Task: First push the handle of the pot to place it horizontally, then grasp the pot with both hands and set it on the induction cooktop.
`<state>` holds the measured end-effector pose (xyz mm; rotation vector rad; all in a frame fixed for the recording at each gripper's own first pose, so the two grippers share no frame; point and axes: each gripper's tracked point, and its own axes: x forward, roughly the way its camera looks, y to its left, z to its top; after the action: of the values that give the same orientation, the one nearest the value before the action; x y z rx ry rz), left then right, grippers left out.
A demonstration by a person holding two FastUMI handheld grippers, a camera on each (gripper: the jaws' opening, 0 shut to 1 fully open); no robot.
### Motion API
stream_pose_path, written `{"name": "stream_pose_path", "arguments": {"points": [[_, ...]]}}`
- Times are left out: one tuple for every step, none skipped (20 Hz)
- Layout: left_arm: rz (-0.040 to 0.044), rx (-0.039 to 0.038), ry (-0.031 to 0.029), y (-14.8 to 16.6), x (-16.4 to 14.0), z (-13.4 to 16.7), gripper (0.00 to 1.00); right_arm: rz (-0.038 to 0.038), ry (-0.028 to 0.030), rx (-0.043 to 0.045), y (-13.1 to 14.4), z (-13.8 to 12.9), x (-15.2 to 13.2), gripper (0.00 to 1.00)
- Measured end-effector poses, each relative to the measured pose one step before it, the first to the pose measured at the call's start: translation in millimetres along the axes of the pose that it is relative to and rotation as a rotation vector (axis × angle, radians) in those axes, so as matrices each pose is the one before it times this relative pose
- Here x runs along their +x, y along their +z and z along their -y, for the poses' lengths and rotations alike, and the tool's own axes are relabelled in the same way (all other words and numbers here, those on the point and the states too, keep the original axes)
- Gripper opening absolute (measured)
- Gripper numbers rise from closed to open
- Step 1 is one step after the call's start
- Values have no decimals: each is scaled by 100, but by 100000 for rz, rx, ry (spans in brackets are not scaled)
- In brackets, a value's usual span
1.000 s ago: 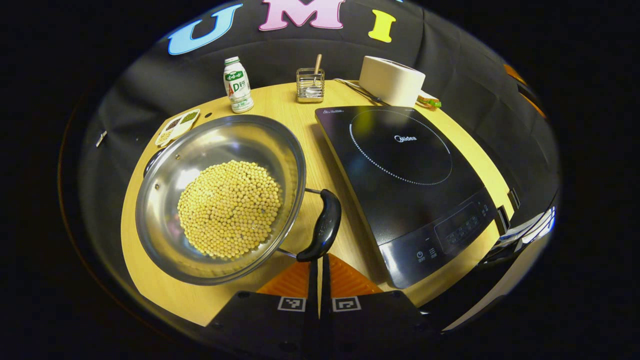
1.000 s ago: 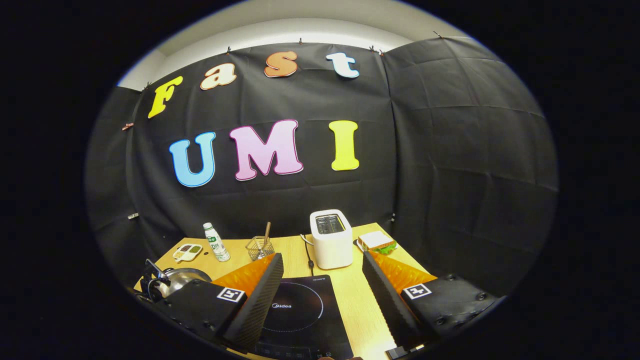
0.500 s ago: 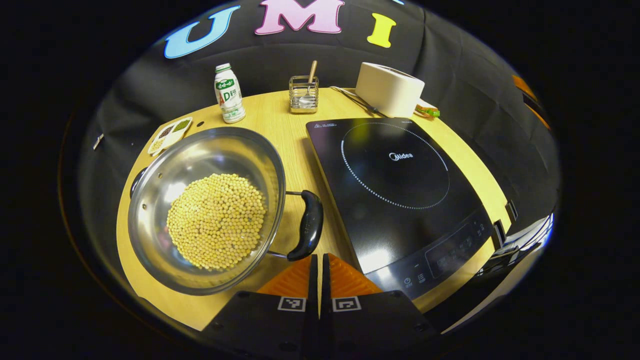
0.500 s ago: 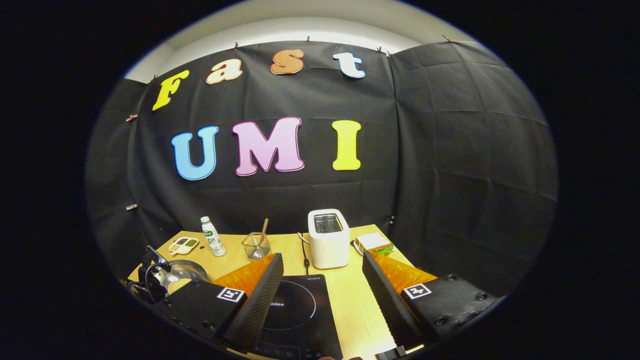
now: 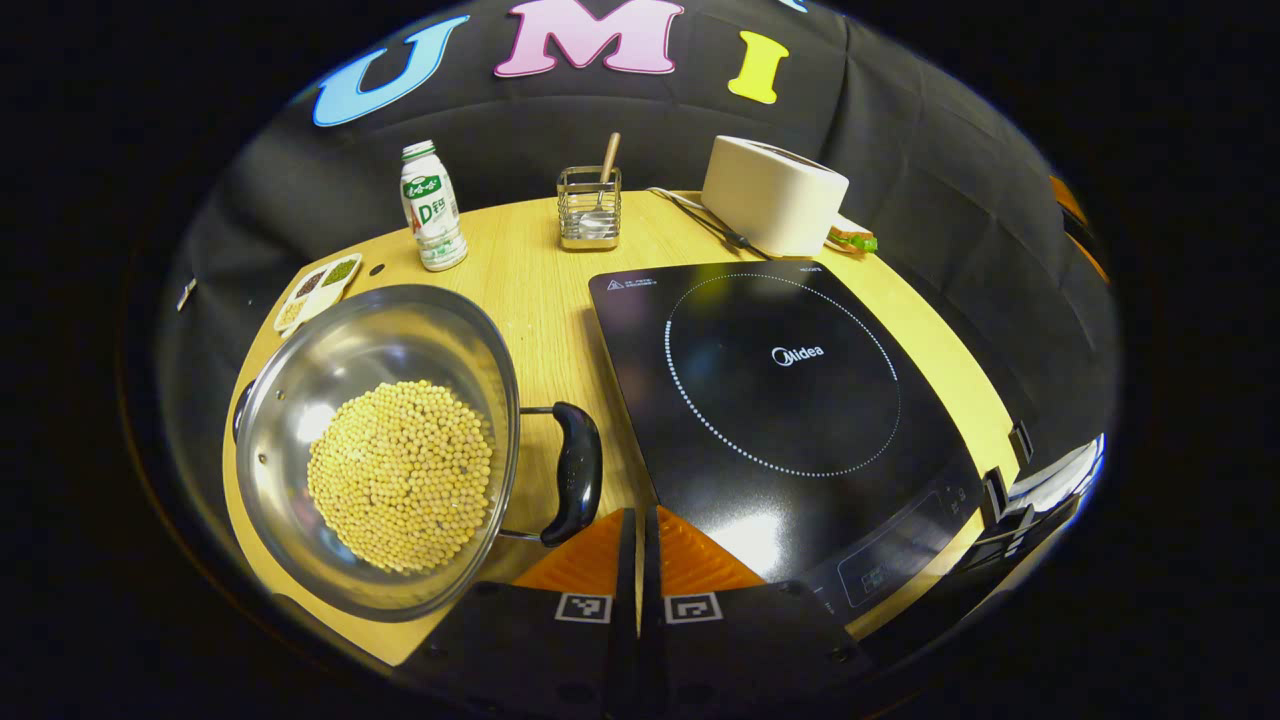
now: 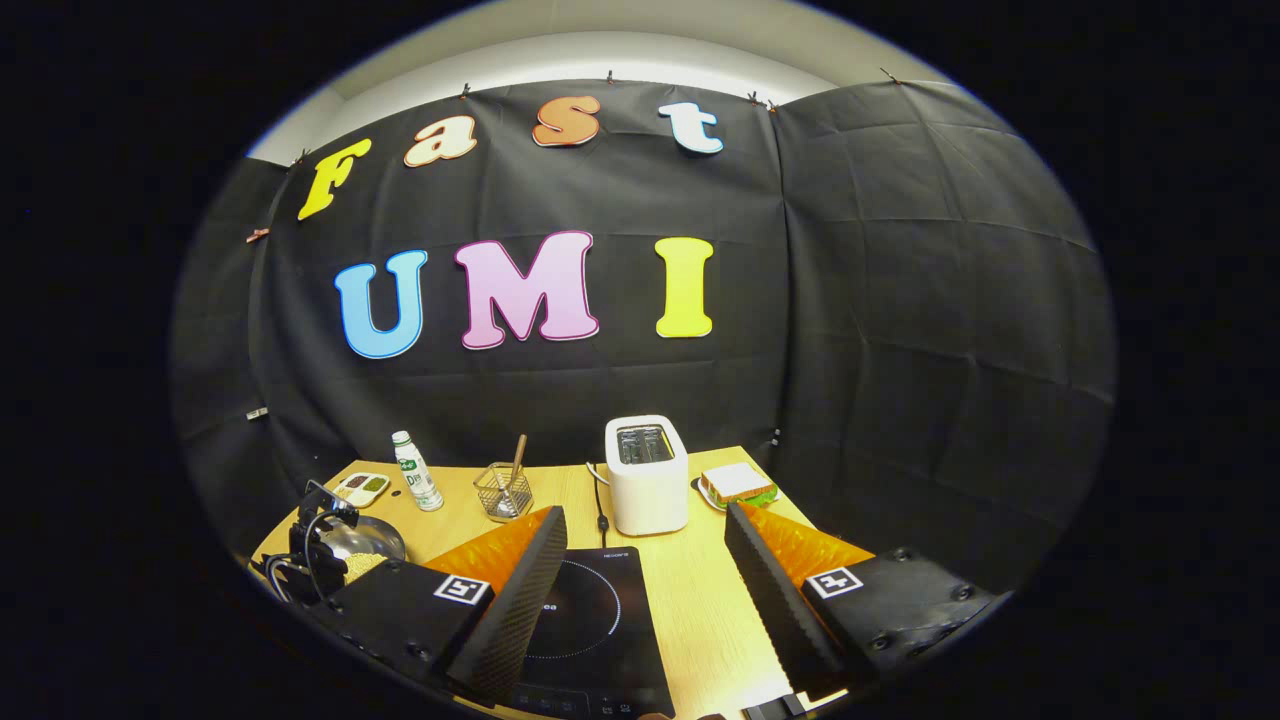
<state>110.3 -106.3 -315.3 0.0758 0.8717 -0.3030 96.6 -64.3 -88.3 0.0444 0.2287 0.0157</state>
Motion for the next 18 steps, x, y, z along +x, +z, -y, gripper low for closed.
{"name": "stream_pose_path", "arguments": {"points": [[435, 561, -304, 222, 126, -57, 5, -2, 126, -397, 16, -61, 31, 99], [338, 521, -191, 221, 242, -79, 5, 36, 112, -295, 67, -50, 29, 99], [300, 664, 23, 353, 222, -89, 5, 43, -55, -337, -22, 18, -58, 99], [342, 707, 217, 288, 269, -169, 5, 36, -195, -252, -60, 63, 16, 99], [146, 486, 188, 352, 254, -145, 5, -33, -234, -160, -22, 47, 7, 99], [364, 333, 209, 375, 207, -180, 5, -107, -198, -171, 11, 85, 13, 99], [415, 114, 104, 392, 288, -145, 5, -125, -126, -218, -12, -49, 4, 99], [274, 32, 47, 265, 289, -106, 5, -171, -126, -249, -51, -66, 33, 99], [521, 0, 156, 347, 248, -134, 5, -52, -148, -322, -55, 11, 14, 99], [413, -436, 175, 354, 237, -256, 5, -105, -95, -288, 18, -26, -3, 99], [455, -655, 127, 334, 230, -84, 5, -136, -218, -397, -113, 54, 34, 99], [438, -641, -67, 305, 205, -93, 5, -158, -176, -276, -24, -21, -5, 99], [386, -714, -136, 321, 164, -101, 5, -194, -193, -273, -70, -21, -33, 99], [366, -543, -199, 205, 301, -35, 5, -371, -148, -262, -51, -43, 75, 99], [391, -472, -151, 258, 77, -14, 5, -175, -166, -327, -82, -68, -7, 99], [450, -571, -175, 168, 77, -61, 5, -71, -18, -212, -11, -113, 1, 99], [584, -651, 9, 230, -127, -17, 5, -208, 108, -40, 72, -162, -23, 99], [549, -696, -185, 20, -167, -14, 5, -130, 178, 20, -26, -312, 38, 99]]}}
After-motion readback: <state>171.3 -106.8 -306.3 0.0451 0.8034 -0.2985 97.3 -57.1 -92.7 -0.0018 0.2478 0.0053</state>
